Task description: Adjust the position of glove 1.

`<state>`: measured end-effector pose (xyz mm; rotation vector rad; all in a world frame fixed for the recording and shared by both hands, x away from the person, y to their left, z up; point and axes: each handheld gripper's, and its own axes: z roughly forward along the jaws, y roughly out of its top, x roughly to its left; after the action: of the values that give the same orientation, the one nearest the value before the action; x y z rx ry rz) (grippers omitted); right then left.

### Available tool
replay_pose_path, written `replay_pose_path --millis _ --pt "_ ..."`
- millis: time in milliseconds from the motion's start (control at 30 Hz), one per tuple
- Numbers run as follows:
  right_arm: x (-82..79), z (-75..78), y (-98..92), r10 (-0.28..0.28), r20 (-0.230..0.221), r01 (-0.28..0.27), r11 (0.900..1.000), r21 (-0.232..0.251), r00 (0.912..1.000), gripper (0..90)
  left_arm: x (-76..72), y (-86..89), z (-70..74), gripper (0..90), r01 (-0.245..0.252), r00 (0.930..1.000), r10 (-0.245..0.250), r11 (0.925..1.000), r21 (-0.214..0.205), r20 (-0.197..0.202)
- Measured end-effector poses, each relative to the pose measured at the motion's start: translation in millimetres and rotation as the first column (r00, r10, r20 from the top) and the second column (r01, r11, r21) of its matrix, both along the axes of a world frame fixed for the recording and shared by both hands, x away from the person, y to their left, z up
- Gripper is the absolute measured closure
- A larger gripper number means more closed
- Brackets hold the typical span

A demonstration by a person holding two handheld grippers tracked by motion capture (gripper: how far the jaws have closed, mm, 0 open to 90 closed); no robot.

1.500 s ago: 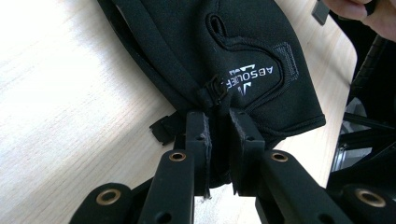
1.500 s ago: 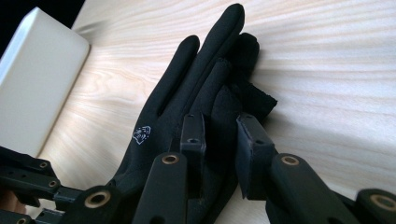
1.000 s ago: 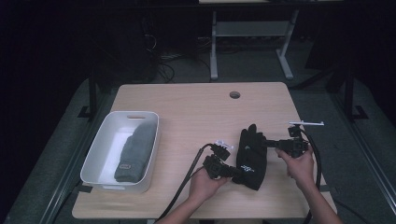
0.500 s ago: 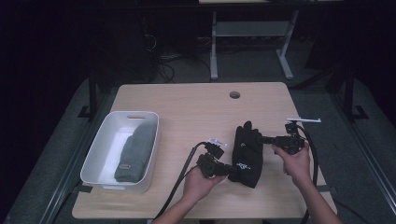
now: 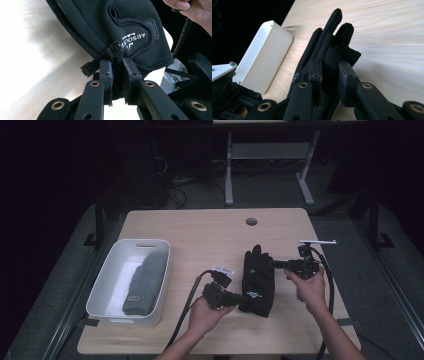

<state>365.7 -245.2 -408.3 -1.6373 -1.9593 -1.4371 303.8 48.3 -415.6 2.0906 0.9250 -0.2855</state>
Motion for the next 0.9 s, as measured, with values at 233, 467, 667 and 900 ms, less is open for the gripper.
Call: replay_pose_path --millis 233,467,667,900 --pt "5.3 5.0 12.0 0.014 0.002 -0.015 0.9997 0.021 0.9999 74.9 -0.9 12.1 6.5 80.0 -0.018 0.9998 0.018 0.9998 -0.012 0.008" --pt "10.1 13.0 22.4 0.023 0.007 -0.023 0.9984 0.052 0.9997 75.0 -0.3 20.9 11.7 80.0 -0.032 0.9994 0.033 0.9992 -0.022 0.011" --pt "13.4 18.2 31.4 0.032 0.012 -0.033 0.9974 0.064 0.9994 75.1 -0.5 31.0 17.0 80.0 -0.044 0.9989 0.044 0.9987 -0.025 0.018" --pt "17.1 24.6 41.9 0.043 0.022 -0.045 0.9954 0.085 0.9988 79.1 -2.3 38.7 19.3 80.0 -0.052 0.9986 0.053 0.9977 -0.044 0.012"
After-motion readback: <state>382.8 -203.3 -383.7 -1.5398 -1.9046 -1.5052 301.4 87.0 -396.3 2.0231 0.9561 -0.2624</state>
